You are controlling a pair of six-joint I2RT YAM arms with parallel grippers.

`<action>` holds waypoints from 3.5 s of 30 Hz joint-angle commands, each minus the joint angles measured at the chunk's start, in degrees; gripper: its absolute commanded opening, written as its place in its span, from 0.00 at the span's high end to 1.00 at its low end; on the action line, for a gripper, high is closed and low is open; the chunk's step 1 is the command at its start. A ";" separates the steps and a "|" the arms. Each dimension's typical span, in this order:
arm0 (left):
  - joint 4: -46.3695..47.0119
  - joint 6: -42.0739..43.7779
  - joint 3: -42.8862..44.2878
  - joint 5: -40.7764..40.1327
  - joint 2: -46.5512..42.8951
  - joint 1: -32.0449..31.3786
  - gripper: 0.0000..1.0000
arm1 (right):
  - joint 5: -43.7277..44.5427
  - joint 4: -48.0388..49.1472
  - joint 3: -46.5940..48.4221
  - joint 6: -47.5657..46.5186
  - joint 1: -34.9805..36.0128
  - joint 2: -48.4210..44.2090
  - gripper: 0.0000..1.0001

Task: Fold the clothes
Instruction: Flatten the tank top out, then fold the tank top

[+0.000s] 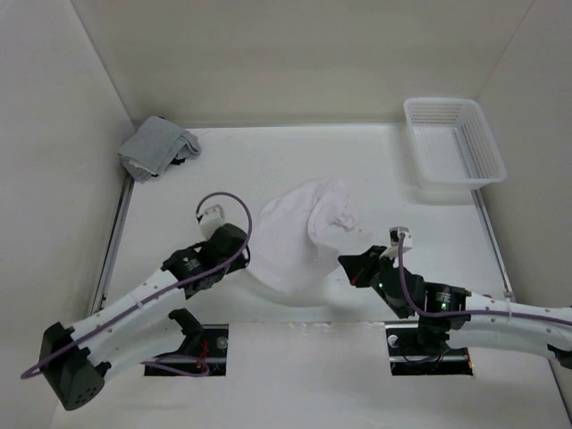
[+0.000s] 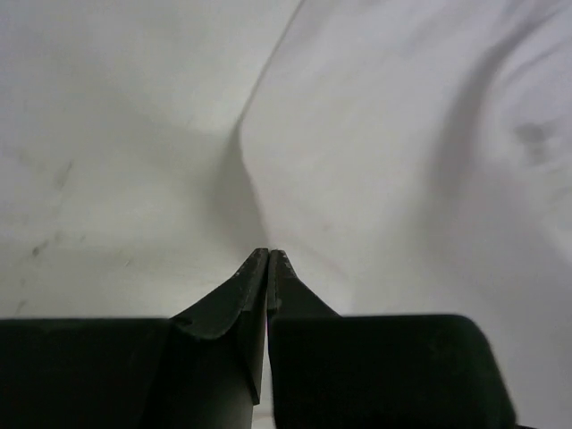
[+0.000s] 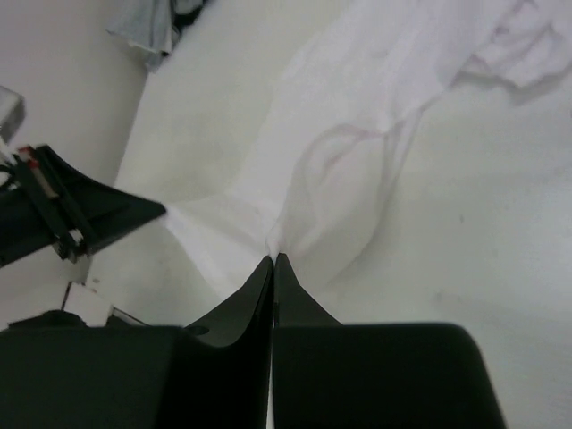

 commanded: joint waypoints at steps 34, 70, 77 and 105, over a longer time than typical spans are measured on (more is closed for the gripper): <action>41.80 21.02 43.59 -2.56 18.24 23.33 1.00 | -16.87 0.15 73.41 -46.58 -38.20 40.20 1.00; 20.30 12.67 -6.38 3.08 -22.21 21.69 1.00 | -9.62 -7.82 4.56 -7.42 -13.40 -4.22 1.00; 0.33 1.16 -10.53 2.83 -37.17 14.75 1.00 | -3.46 -21.56 -0.57 17.65 10.70 -3.73 1.00; 49.02 11.96 49.81 -1.66 59.20 30.55 0.98 | -43.43 13.43 57.65 -19.68 -60.90 68.13 1.00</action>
